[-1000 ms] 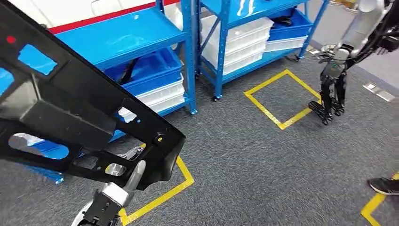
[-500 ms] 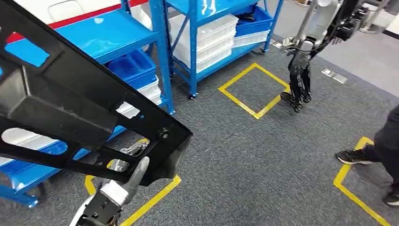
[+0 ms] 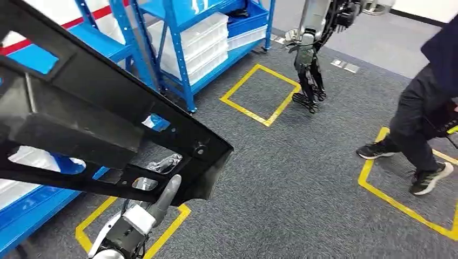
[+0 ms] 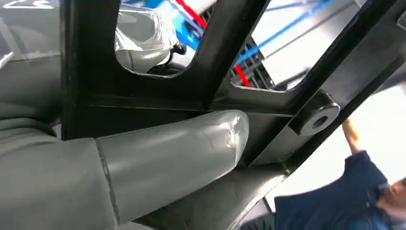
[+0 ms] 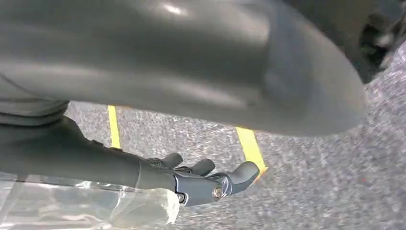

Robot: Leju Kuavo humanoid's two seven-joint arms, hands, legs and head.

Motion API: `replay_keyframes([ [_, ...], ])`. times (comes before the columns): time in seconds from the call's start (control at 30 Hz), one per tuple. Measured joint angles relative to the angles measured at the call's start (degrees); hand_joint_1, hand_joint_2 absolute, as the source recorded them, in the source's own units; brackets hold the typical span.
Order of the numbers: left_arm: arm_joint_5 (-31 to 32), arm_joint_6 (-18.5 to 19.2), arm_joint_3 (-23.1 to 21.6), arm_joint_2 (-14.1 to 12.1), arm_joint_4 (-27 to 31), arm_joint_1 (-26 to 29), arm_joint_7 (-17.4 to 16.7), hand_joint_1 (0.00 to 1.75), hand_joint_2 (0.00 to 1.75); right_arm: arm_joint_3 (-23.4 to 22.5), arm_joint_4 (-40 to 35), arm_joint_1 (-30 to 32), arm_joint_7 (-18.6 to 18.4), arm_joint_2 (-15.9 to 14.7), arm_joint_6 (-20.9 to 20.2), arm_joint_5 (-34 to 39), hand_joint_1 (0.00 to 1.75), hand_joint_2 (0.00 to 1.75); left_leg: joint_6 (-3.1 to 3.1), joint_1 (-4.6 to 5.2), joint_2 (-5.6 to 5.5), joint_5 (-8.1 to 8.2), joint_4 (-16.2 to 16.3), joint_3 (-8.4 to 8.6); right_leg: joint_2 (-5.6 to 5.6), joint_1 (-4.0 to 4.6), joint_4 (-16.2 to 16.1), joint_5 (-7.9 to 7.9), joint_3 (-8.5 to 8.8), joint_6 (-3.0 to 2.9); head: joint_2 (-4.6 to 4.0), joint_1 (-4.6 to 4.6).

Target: Take the parts from the cabinet and place them on the table.

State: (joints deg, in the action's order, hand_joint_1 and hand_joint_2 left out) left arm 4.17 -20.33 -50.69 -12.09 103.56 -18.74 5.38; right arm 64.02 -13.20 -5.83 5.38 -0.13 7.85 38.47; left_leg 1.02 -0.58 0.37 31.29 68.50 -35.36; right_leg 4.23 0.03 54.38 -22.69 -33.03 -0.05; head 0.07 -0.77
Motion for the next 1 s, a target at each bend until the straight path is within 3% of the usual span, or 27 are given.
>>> replay_keyframes([
  [0.03, 0.00, -0.07, -0.11, 0.02, -0.07, -0.04, 0.00, 1.75, 0.00, 0.00, 0.00, -0.02, -0.11, -0.09, 0.02, 0.00, 0.00, 0.00, 0.26, 0.00, -0.94, -2.75, -5.74, 2.76, 0.81, 0.00, 0.03, 0.08, 0.08, 0.11, 0.00, 0.00],
  [0.07, 0.02, -0.09, -0.18, 0.02, -0.15, -0.12, 0.04, 1.75, 0.00, 0.00, 0.02, -0.05, -0.20, -0.13, 0.04, 0.02, 0.00, 0.00, 0.64, 0.01, -2.89, -4.83, -10.85, 5.29, 1.50, -0.04, 0.03, 0.18, 0.12, 0.25, 0.00, 0.00],
  [0.1, 0.07, -0.11, -0.22, 0.06, -0.28, -0.20, 0.15, 1.75, 0.00, 0.00, 0.02, -0.17, -0.33, -0.13, 0.07, 0.06, 0.00, 0.00, 1.05, 0.14, -5.31, -4.96, -13.95, 6.45, 2.10, 0.33, 0.25, 0.26, -0.16, 0.50, -0.02, 0.00],
  [0.13, 0.28, -0.26, -0.22, 0.13, -0.33, -0.23, 0.35, 1.75, 0.00, 0.00, 0.04, -0.21, -0.48, -0.22, 0.13, 0.15, 0.00, 0.00, 0.91, -0.03, -4.45, -5.11, -14.03, 6.31, 2.55, 0.13, 0.22, 0.39, -0.37, 0.74, 0.00, -0.04],
  [0.17, 0.57, -0.30, -0.24, 0.15, -0.33, -0.23, 0.55, 1.75, 0.00, 0.00, 0.09, -0.11, -0.48, -0.39, 0.15, 0.24, 0.00, 0.00, 0.97, 0.41, -4.06, -5.14, -14.05, 6.34, 3.17, -0.02, 0.20, 0.56, -0.62, 1.02, 0.00, -0.02],
  [0.2, 0.76, -0.37, -0.24, 0.17, -0.33, -0.24, 0.63, 1.75, 0.00, 0.00, 0.15, 0.06, -0.48, -0.48, 0.15, 0.48, 0.00, 0.00, 1.31, 0.63, -3.46, -5.22, -14.06, 6.41, 3.79, -0.21, 0.00, 0.78, -0.73, 1.47, 0.00, -0.02],
  [0.23, 0.79, -0.50, -0.24, 0.20, -0.33, -0.32, 0.68, 1.75, 0.00, 0.00, 0.26, 0.16, -0.50, -0.80, 0.15, 0.52, 0.00, 0.00, 1.81, 0.20, -2.73, -5.67, -14.56, 6.83, 4.55, -0.13, 0.01, 0.92, -0.99, 1.80, 0.00, -0.02],
  [0.27, 0.79, -0.63, -0.24, 0.28, -0.33, -0.41, 0.66, 1.75, 0.00, 0.00, 0.33, 0.31, -0.50, -1.05, 0.15, 0.59, 0.00, 0.00, 2.05, -0.06, -1.80, -6.11, -14.92, 6.98, 2.71, -0.28, 0.98, 0.42, -1.18, 1.83, 0.00, -0.02],
  [0.3, 0.94, -0.70, -0.24, 0.37, -0.33, -0.39, 0.68, 1.75, 0.00, 0.00, 0.33, 0.27, -0.53, -1.03, 0.13, 0.59, 0.00, 0.00, 2.31, -0.07, -1.11, -6.22, -15.04, 6.98, -0.47, 0.13, 3.52, -1.56, -2.52, 2.14, -0.02, -0.26],
  [0.33, 1.14, -0.81, -0.24, 0.44, -0.33, -0.42, 0.68, 1.75, 0.00, 0.00, 0.33, 0.17, -0.55, -1.07, 0.13, 0.57, 0.00, 0.00, 2.34, -0.06, -0.50, -6.23, -15.03, 6.96, -1.64, -0.02, 6.58, -3.35, -4.04, 2.46, 0.00, -0.33],
  [0.37, 1.62, -1.03, -0.22, 0.44, -0.33, -0.19, 0.66, 1.75, 0.00, 0.00, 0.35, -0.02, -1.22, -1.29, -0.02, 0.44, 0.00, 0.00, 2.32, 0.02, 0.70, -6.23, -14.99, 6.93, -2.88, -0.35, 13.15, -6.27, -7.19, 2.81, 0.00, -0.31],
  [0.4, 1.95, -1.07, -0.18, 0.42, -0.33, -0.19, 0.52, 1.75, 0.00, 0.00, 0.35, 0.00, -1.44, -1.31, -0.09, 0.35, 0.00, 0.00, 2.30, 0.02, 1.49, -6.21, -14.98, 6.87, -3.24, -0.53, 17.01, -7.46, -9.06, 3.04, 0.00, -0.33],
  [0.43, 2.38, -1.11, -0.18, 0.44, -0.33, -0.15, 0.33, 1.75, 0.00, 0.00, 0.37, 0.06, -1.64, -1.31, -0.13, -0.02, 0.00, 0.00, 2.27, -0.05, 2.35, -6.19, -14.97, 6.84, -3.38, -0.82, 19.13, -7.59, -10.16, 3.25, 0.00, -0.33],
  [0.47, 2.93, -1.18, -0.18, 0.41, -0.33, -0.11, -0.15, 1.75, 0.00, 0.02, 0.37, 0.10, -1.88, -1.33, -0.20, -0.11, 0.00, 0.00, 2.14, -0.12, 3.08, -6.10, -14.97, 6.86, -3.50, -1.17, 18.21, -6.58, -9.78, 3.48, 0.00, -0.33],
  [0.5, 3.28, -1.33, -0.09, 0.39, -0.33, 0.02, -0.64, 1.75, 0.00, 0.02, 0.42, 0.12, -2.17, -1.38, -0.22, -0.37, 0.00, 0.00, 1.95, -0.23, 3.73, -5.99, -14.95, 6.94, -3.77, -1.50, 14.73, -4.60, -7.93, 3.69, 0.00, -0.33],
  [0.53, 3.54, -1.42, -0.02, 0.37, -0.31, 0.19, -0.88, 1.75, 0.00, 0.02, 0.44, 0.14, -2.19, -1.42, -0.22, -0.68, 0.00, 0.00, 1.58, -0.40, 4.42, -5.78, -14.90, 7.14, -4.41, -1.79, 9.28, -2.13, -4.96, 3.94, 0.00, -0.35],
  [0.57, 3.74, -1.49, 0.04, 0.26, -0.11, 0.42, -1.25, 1.75, 0.00, 0.04, 0.44, 0.12, -2.19, -1.42, -0.17, -0.96, 0.00, 0.00, 1.04, -0.53, 4.94, -5.49, -14.75, 7.39, -6.36, -2.05, 3.72, -0.04, -1.72, 4.36, 0.00, -0.35],
  [0.6, 3.82, -1.57, 0.19, 0.07, 0.24, 0.74, -1.36, 1.75, 0.00, 0.04, 0.41, 0.00, -2.19, -0.90, -0.09, -1.35, 0.00, 0.00, 0.52, -0.13, 5.39, -5.23, -14.73, 7.44, -8.80, -1.72, 1.62, -0.80, -0.65, 4.54, 0.00, -0.41],
  [0.67, 3.82, -2.01, 0.57, -0.55, 0.99, 1.36, -1.46, 1.75, 0.00, 0.07, 0.44, -0.19, -2.19, -0.70, 0.11, -1.97, 0.00, 0.00, -0.35, 0.22, 6.10, -4.72, -14.72, 7.32, -7.45, -1.58, 1.75, -0.70, -0.99, 2.85, 0.00, -0.06],
  [0.7, 3.82, -2.12, 0.70, -0.68, 1.18, 1.58, -1.53, 1.75, 0.00, 0.07, 0.44, -0.20, -2.16, -0.72, 0.18, -2.01, 0.00, 0.00, -0.55, 0.03, 6.38, -4.75, -14.78, 7.50, -7.11, -1.38, 1.75, -0.75, -1.08, 2.58, 0.00, -0.04],
  [0.83, 3.82, -2.16, 0.84, -0.78, 1.26, 1.75, -1.55, 1.75, 0.00, 0.07, 0.44, -0.22, -2.17, -0.72, 0.18, -2.01, 0.00, 0.00, -0.64, -0.08, 6.54, -4.74, -14.89, 7.58, -6.94, -1.26, 1.76, -0.77, -1.08, 2.41, 0.00, -0.04],
  [0.9, 3.82, -2.32, 1.35, -1.07, 1.40, 2.30, -1.55, 1.75, 0.00, 0.11, 0.44, -0.09, -2.16, -0.70, 0.24, -2.43, 0.00, 0.00, -1.13, -0.52, 7.39, -4.38, -14.82, 7.70, -5.74, -1.02, 1.70, -0.66, -1.15, 1.55, 0.00, -0.07],
  [0.93, 3.80, -2.34, 2.10, -2.06, 2.65, 3.88, -1.57, 1.75, 0.00, 0.13, 0.46, -0.12, -2.03, -0.68, 0.61, -2.54, 0.00, 0.00, -1.19, -0.58, 1.31, 2.40, -3.56, 3.02, -3.82, -0.81, 1.62, -0.34, -1.49, 0.56, 0.00, 0.15],
  [0.97, 3.83, -2.34, 2.32, -2.27, 2.67, 4.33, -1.55, 1.75, 0.00, 0.13, 0.46, -0.20, -2.03, -0.63, 0.61, -2.56, 0.00, 0.00, -1.01, -0.43, 0.76, 4.38, 1.69, 0.43, -3.05, -0.53, 1.62, -0.26, -1.58, 0.33, 0.00, 0.15],
  [1.0, 3.82, -2.34, 2.45, -2.45, 2.67, 4.62, -1.57, 1.75, 0.00, 0.13, 0.46, -0.20, -2.03, -0.59, 0.61, -2.56, 0.00, 0.00, -0.73, -0.26, 0.46, 5.19, 5.09, -1.40, -2.19, -0.22, 1.62, -0.20, -1.65, 0.23, 0.00, 0.17],
])
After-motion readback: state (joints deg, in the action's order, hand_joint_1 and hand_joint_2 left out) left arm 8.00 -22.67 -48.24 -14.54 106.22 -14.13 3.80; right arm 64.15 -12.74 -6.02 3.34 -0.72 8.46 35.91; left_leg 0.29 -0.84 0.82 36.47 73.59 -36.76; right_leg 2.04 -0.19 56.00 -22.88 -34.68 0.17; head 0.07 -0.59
